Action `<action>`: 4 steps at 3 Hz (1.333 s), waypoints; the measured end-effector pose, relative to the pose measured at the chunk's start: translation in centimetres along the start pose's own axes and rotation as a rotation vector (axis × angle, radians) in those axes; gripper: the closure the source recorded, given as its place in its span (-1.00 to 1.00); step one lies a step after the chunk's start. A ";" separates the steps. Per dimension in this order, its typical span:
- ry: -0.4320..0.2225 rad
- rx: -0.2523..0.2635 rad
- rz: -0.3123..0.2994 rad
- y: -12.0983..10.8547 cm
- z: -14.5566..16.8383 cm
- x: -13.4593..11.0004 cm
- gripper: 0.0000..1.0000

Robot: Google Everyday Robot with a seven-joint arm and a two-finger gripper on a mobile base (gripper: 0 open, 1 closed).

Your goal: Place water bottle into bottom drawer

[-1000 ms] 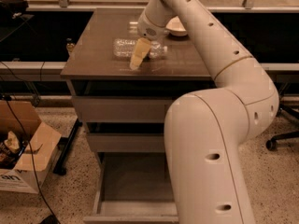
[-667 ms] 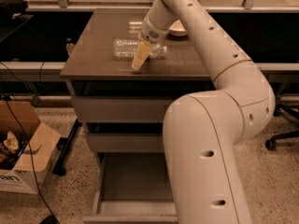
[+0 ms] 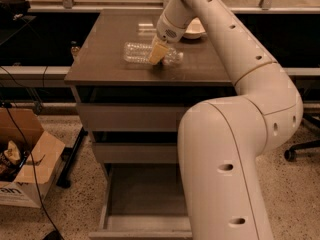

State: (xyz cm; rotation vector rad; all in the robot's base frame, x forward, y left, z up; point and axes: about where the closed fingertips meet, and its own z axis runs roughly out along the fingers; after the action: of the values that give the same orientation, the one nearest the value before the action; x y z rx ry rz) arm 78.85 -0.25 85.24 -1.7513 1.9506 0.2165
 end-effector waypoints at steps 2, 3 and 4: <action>-0.013 0.029 -0.048 3.1 -6.0 0.1 1.00; -0.056 0.077 -0.048 6.6 -11.3 0.6 1.00; -0.127 0.121 -0.058 12.2 -16.8 0.8 1.00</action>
Offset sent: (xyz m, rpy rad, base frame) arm -0.1167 -0.0419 0.0584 -0.0090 -0.0607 0.0433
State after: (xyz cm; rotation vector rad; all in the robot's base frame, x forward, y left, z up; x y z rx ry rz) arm 62.66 -6.41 96.75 -1.6720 1.7825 0.1809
